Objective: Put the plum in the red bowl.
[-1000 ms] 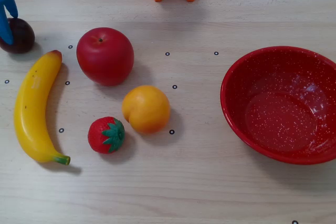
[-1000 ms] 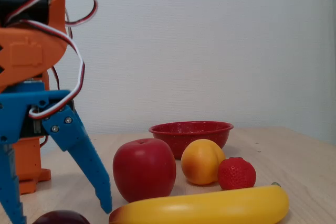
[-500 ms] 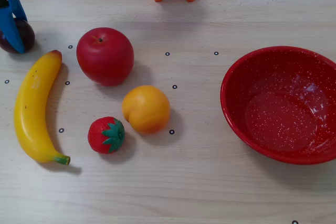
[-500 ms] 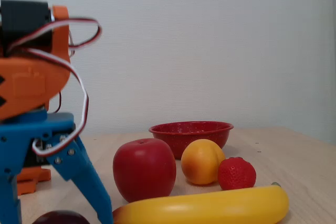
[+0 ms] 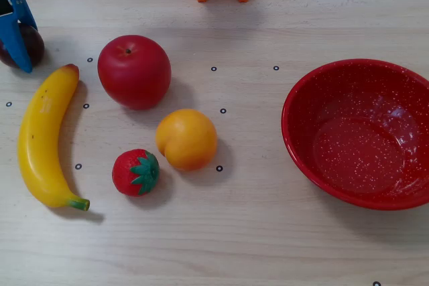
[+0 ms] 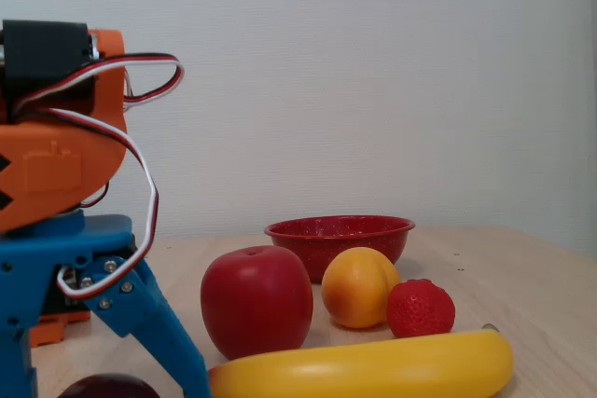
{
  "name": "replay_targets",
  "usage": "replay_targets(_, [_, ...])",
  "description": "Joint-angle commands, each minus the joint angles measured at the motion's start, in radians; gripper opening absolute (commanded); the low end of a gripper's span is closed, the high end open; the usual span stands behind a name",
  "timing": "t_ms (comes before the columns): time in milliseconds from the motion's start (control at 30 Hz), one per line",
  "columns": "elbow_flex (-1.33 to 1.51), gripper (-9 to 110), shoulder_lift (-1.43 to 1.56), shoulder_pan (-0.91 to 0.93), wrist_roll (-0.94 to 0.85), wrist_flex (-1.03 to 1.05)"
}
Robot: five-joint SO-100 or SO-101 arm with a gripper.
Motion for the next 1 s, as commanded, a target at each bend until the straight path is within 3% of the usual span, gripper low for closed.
replay_targets(0, [-0.034, 42, 0.051, -0.037, -0.003, -0.052])
replay_targets(967, [-0.017, 42, 0.006, 0.021, -0.006, -0.121])
